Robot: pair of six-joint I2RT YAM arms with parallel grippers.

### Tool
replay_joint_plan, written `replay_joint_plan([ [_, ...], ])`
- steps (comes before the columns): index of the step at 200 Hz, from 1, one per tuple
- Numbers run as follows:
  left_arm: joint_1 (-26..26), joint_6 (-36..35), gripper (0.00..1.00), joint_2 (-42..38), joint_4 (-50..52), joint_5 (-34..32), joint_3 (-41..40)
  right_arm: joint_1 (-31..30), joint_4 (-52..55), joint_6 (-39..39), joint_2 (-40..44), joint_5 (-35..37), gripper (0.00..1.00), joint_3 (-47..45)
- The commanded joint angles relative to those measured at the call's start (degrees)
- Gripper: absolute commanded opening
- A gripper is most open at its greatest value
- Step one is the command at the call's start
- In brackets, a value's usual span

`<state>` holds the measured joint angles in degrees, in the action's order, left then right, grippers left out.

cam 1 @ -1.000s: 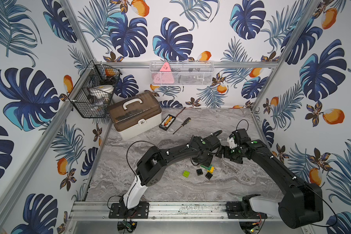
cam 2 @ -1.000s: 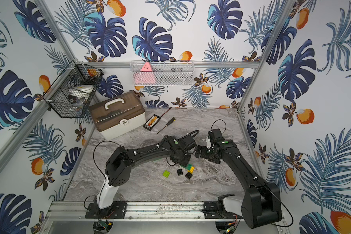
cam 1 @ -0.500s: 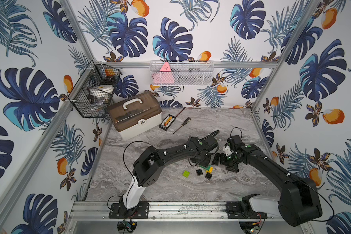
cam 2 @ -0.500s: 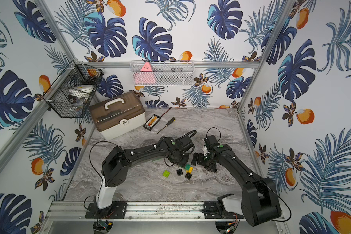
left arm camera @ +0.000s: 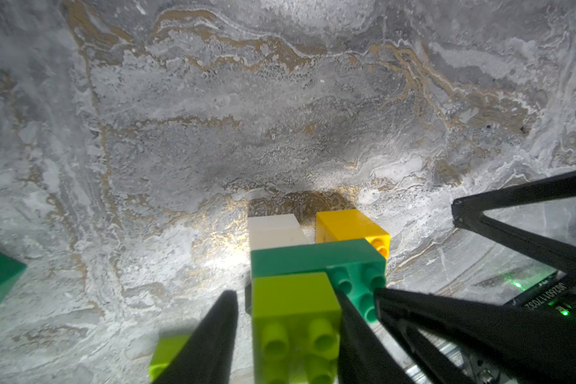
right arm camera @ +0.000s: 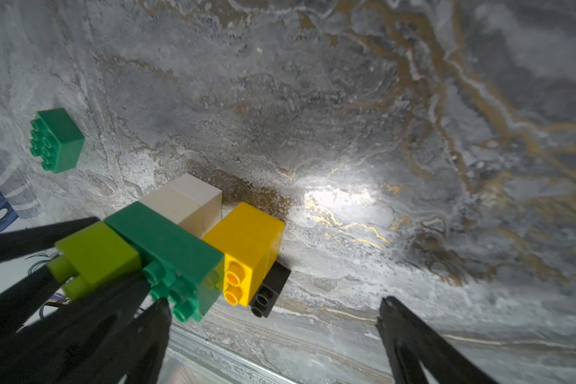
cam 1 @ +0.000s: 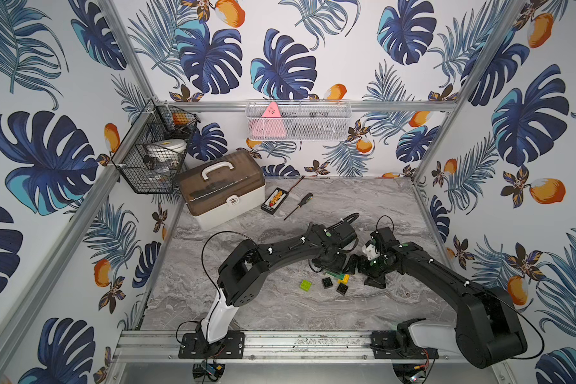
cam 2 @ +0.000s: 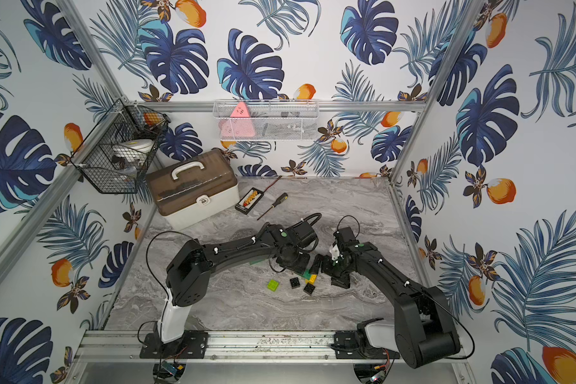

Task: Assemble a giraffe with lego
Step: Assemble the lego brick with the lego brick.

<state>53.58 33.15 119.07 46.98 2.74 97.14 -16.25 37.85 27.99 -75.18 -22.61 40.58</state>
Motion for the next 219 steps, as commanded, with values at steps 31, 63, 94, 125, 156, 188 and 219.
replay_joint_plan([
  [31, -0.2, -0.1, 0.50, 0.0, 3.1, -1.1, 0.0, -0.2, -2.3, 1.2, -2.5, 0.6, 0.99, -0.9],
  [63, -0.3, -0.6, 0.50, -0.6, 3.2, -1.2, -0.1, -0.3, -2.0, 1.2, -3.4, 2.3, 0.99, -0.5],
  [94, -0.3, -1.2, 0.50, -1.2, 3.3, -1.0, -0.4, -0.3, -2.2, 1.5, -4.3, 2.9, 1.00, -0.1],
  [125, -0.4, -2.0, 0.56, -1.8, 3.1, -0.2, -0.6, -0.3, -2.5, 1.9, -4.9, 3.5, 1.00, 0.4],
  [156, -0.4, -2.9, 0.66, -2.5, 2.9, 0.3, -0.9, -0.3, -2.4, 2.2, -5.1, 4.1, 1.00, 0.7],
  [188, -0.7, -3.3, 0.66, -4.2, 2.2, -0.1, -1.1, -0.2, -2.4, 2.5, -5.2, 4.5, 1.00, 0.9],
  [219, -2.0, -3.1, 0.65, -7.8, 2.2, -1.8, -2.5, -0.3, -2.2, 2.7, -5.1, 4.8, 1.00, 1.2],
])
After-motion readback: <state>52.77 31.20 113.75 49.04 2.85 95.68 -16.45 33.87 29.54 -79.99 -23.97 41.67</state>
